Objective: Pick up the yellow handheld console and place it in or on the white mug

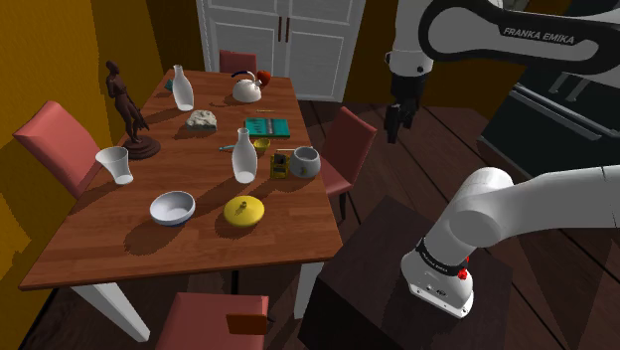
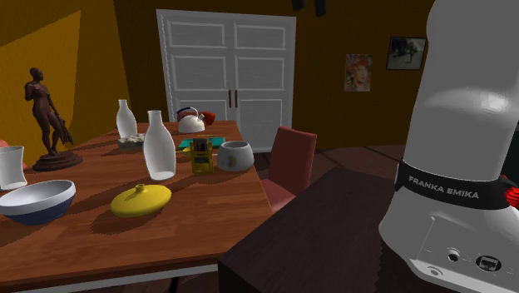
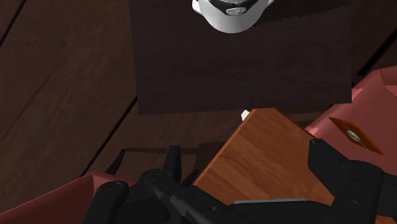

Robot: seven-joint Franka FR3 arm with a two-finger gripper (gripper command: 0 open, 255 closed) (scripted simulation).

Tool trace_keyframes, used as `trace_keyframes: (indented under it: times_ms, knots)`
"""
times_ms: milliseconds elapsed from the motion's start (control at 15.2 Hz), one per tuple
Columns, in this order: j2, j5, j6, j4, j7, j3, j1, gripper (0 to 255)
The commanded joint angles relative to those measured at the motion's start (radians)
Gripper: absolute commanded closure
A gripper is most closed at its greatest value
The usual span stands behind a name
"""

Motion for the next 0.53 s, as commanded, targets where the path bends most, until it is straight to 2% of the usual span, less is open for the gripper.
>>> trace_keyframes:
  times_ms: [0, 462]
  knots:
    - [0.0, 0.0, 0.0, 0.0, 0.0, 0.0, 0.0, 0]
    - [0.184, -0.053, 0.257, -0.034, -0.132, -0.075, 0.009, 0]
